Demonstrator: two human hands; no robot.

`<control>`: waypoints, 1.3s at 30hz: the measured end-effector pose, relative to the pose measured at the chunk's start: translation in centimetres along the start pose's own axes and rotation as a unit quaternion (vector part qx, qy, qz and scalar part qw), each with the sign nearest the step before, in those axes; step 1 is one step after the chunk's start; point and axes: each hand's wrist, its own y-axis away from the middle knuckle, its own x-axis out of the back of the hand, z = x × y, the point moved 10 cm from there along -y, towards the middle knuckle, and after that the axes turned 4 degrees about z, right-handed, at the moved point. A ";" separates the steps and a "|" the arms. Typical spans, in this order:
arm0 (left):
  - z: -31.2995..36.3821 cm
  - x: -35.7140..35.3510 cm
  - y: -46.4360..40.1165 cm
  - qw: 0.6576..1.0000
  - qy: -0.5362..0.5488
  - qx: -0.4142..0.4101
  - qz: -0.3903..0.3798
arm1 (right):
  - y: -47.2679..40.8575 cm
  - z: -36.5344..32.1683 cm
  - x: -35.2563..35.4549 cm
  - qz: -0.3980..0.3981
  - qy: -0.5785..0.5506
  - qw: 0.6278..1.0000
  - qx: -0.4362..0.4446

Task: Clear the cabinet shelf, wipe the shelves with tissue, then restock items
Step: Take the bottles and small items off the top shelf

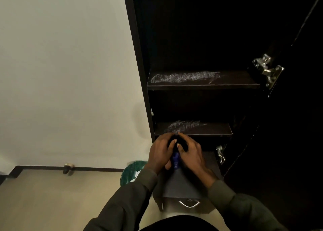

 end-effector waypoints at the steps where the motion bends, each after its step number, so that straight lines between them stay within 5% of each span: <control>1: 1.0 0.9 -0.5 1.000 0.012 -0.009 0.015 | -0.4 -0.8 0.8 0.017 -0.011 1.000 0.003; 16: 15.7 15.7 -7.8 0.949 0.163 -0.151 0.222 | -5.4 -16.6 14.9 0.182 -0.181 0.958 0.130; 39: 31.0 37.7 -14.3 0.852 0.120 -0.284 0.423 | -9.1 -34.8 35.2 0.351 -0.200 0.860 0.313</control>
